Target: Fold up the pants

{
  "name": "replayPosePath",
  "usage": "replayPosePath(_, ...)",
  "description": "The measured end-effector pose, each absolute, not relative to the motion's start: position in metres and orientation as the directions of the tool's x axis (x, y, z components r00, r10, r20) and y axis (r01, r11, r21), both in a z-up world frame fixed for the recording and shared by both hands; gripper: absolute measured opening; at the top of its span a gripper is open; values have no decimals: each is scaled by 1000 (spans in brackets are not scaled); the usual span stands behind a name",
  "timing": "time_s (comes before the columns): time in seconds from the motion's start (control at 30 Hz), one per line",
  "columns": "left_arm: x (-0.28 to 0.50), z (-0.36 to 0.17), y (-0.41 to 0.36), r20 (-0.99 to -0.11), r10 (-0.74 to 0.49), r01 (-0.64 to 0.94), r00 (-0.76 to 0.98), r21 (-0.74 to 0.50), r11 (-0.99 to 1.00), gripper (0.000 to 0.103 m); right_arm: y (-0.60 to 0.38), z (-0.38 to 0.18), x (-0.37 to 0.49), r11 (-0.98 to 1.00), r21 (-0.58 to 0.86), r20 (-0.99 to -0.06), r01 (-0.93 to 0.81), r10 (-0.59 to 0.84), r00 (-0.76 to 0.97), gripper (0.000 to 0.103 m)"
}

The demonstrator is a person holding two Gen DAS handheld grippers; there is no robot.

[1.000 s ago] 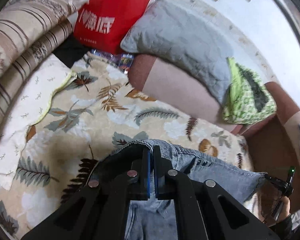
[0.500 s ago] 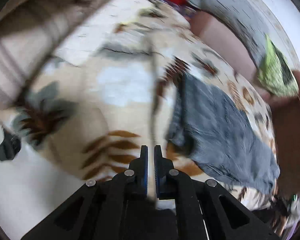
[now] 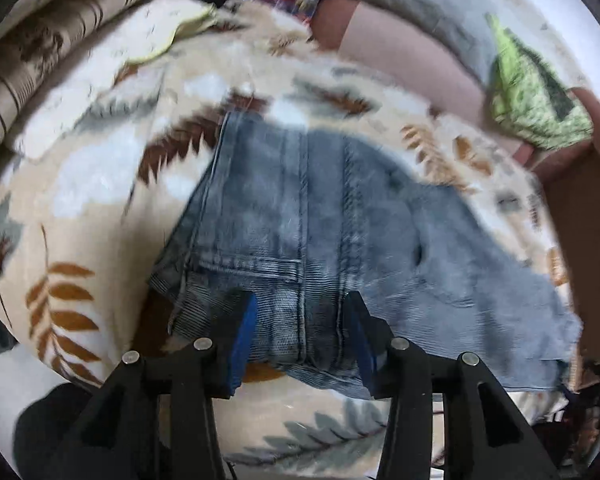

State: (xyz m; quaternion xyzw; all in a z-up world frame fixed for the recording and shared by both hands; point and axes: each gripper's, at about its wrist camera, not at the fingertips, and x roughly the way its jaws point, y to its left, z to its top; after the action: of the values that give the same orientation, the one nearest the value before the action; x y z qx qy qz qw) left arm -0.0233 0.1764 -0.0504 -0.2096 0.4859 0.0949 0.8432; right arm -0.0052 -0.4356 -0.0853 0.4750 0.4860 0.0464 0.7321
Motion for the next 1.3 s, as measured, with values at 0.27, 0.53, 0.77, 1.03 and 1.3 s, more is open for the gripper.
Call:
replayPosePath(0.27,-23,-59,193,-851,-61,-369,522,-290,883,46,-434,-72,10,625,671,-719,399,419,555,15)
replayPosePath(0.53,-17,-59,215,-863,-107,-394,494,-332,857,43,-425,-94,4,858,386,-912,339,299,281,52)
replayPosePath(0.77,-33,-18,205,-827,-64,-341,559,-300,891,45,-422,-25,0,859,425,-812,286,222,539,74)
replayPosePath(1.03,-21,-60,220,-918,-10,-431,397,-196,881,51,-332,-17,48,826,563,-728,25,482,488,74)
replayPosePath(1.3,-64,-43,236,-828,-190,-522,528,-492,697,57,-236,-42,65,818,555,-731,-150,565,382,74)
